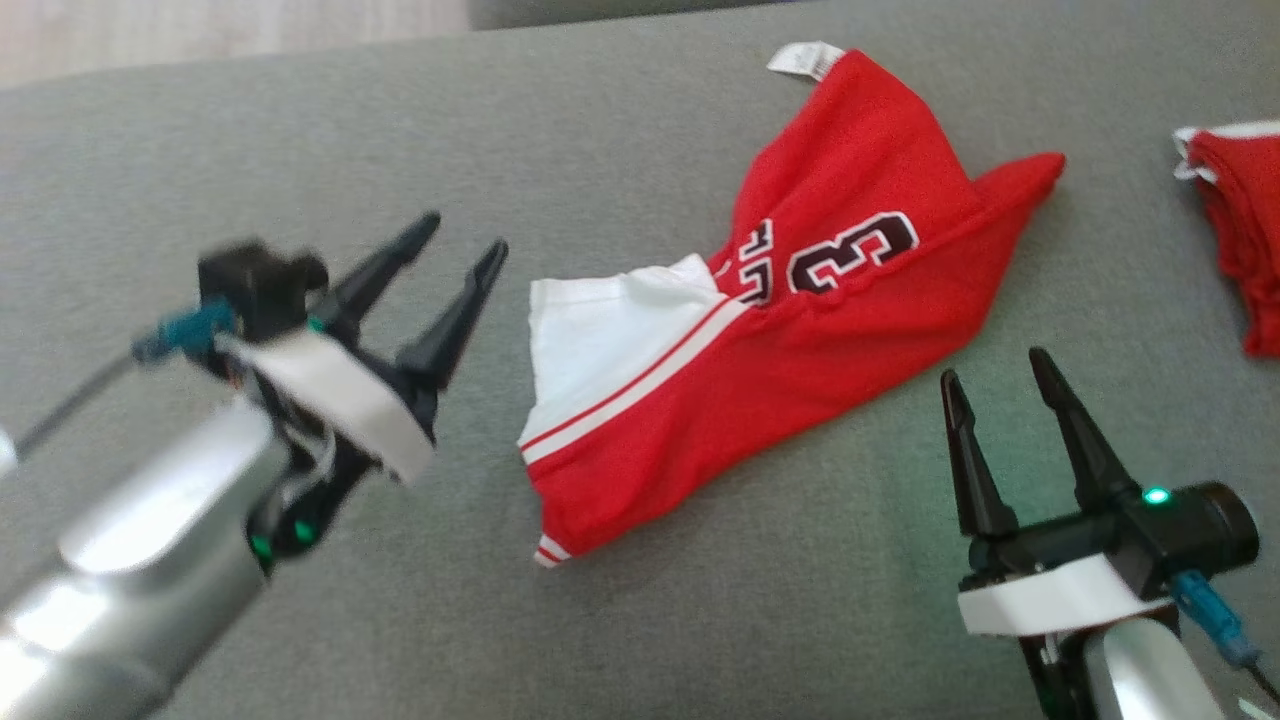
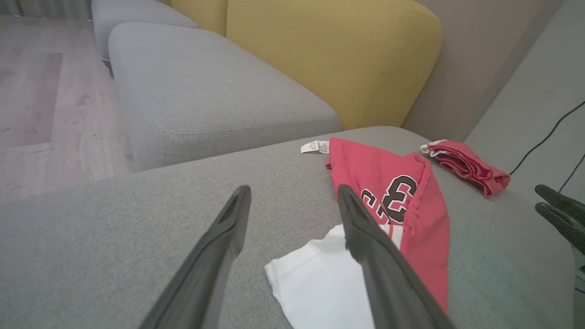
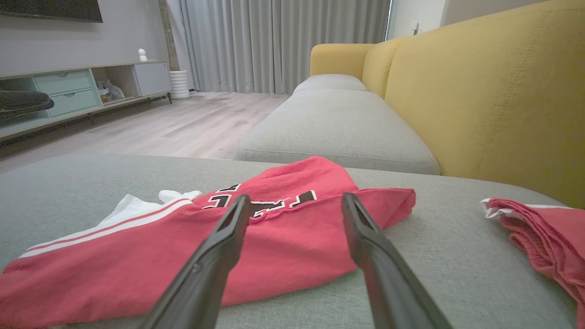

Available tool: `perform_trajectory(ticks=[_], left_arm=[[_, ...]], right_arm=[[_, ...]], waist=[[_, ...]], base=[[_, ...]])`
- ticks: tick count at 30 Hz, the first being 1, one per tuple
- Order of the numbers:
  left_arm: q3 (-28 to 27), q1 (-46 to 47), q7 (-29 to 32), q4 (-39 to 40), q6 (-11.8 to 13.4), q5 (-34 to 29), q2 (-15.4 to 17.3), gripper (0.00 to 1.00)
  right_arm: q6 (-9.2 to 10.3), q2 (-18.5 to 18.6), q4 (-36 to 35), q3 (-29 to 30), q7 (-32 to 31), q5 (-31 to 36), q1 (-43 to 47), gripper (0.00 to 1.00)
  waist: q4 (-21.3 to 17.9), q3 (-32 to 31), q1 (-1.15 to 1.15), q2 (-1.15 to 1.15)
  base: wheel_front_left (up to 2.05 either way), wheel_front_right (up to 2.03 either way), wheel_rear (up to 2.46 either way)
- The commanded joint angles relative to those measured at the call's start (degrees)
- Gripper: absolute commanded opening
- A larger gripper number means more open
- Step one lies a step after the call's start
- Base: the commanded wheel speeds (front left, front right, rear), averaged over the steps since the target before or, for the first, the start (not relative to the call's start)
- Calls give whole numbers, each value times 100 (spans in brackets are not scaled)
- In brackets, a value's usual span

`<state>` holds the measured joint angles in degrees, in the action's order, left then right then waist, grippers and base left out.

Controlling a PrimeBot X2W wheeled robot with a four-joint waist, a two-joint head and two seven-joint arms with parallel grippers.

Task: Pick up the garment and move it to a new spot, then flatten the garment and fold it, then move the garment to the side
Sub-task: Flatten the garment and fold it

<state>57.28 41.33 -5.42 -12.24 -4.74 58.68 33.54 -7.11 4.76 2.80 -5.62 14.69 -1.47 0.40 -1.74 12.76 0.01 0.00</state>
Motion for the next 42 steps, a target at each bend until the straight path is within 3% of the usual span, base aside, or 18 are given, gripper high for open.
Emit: perform_trajectory(ticks=[1, 9, 16, 27, 28, 29, 30, 42], left_arm=[[-234, 309, 126, 24, -52, 43, 194, 100], [218, 1094, 1159, -689, -243, 12, 261, 100], [560, 1004, 915, -1154, -249, -411, 286, 100], [724, 841, 846, -1475, -264, -251, 143, 100], [765, 843, 860, -1478, -266, -262, 150, 96], [828, 853, 870, -1474, -268, -303, 161, 31], [876, 865, 850, -1466, -269, -333, 168, 0], [810, 1302, 1, -1640, -240, -867, 479, 0]], right_arm=[[-37, 119, -167, -143, 31, -26, -176, 100], [-37, 152, -183, -143, 31, -91, -485, 100], [-37, 39, -188, -190, 31, -132, -516, 100], [-37, -18, -195, -145, 31, -109, -578, 100], [-37, -16, -196, -135, 31, -107, -581, 100], [-37, -13, -194, -132, 31, -106, -582, 100], [-37, -8, -191, -132, 31, -105, -581, 100], [-37, 189, -161, 99, 31, -339, -546, 100]], waist=[[-121, 114, -1, 0], [-539, 405, -1, 0], [-771, 691, -1, 0], [-861, 855, -1, 0], [-859, 854, -1, 0], [-859, 849, -1, 0], [-856, 841, -1, 0], [-503, 584, -1, 0]], base=[[0, 0, 0], [0, 0, 0], [0, 0, 0], [0, 0, 0], [0, 0, 0], [0, 0, 0], [0, 0, 0], [0, 0, 0]])
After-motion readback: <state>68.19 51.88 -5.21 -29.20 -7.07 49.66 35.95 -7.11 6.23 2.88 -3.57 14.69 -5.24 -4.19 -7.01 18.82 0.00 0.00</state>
